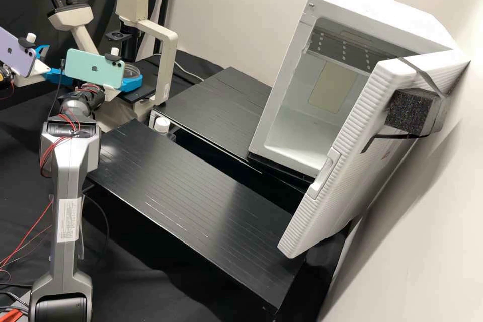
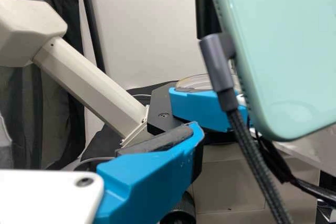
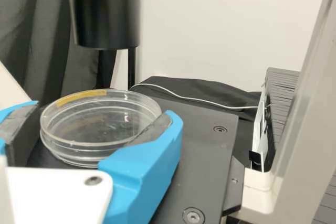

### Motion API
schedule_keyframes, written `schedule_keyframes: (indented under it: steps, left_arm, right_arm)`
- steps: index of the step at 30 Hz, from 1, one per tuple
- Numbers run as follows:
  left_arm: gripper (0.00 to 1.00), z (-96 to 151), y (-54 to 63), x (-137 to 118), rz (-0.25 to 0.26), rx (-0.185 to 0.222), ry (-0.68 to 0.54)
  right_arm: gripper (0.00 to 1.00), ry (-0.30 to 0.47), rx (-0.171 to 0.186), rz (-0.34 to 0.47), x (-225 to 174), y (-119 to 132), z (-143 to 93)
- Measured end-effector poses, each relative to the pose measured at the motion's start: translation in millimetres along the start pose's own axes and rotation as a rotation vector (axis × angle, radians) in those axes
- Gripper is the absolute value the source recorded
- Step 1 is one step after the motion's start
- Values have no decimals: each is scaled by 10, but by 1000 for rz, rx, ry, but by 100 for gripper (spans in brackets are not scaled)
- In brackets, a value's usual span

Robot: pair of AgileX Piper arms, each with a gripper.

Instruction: Move the petri dish to the bench.

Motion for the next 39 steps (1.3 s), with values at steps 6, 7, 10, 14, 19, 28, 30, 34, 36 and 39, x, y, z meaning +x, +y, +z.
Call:
schedule_keyframes:
  steps: [6, 7, 10, 14, 19, 28, 30, 34, 36, 39]
  left_arm:
    - [100, 0, 0, 0, 0, 0, 0]
    - [100, 0, 0, 0, 0, 0, 0]
    - [100, 0, 0, 0, 0, 0, 0]
    - [100, 0, 0, 0, 0, 0, 0]
    - [100, 0, 0, 0, 0, 0, 0]
    - [100, 0, 0, 0, 0, 0, 0]
    - [100, 0, 0, 0, 0, 0, 0]
    - [100, 0, 0, 0, 0, 0, 0]
    - [100, 0, 0, 0, 0, 0, 0]
    - [100, 0, 0, 0, 0, 0, 0]
  right_arm:
    - [0, 0, 0, 0, 0, 0, 0]
    - [0, 0, 0, 0, 0, 0, 0]
    - [0, 0, 0, 0, 0, 0, 0]
    - [0, 0, 0, 0, 0, 0, 0]
    - [0, 6, 0, 2, -1, -6, 5]
    - [0, 41, 13, 25, -150, 32, 59]
    - [0, 48, 13, 35, -193, 56, 66]
    - [0, 59, 5, 50, -282, 95, 90]
    - [0, 60, -2, 57, -324, 113, 105]
    - [0, 59, -16, 67, -386, 126, 146]
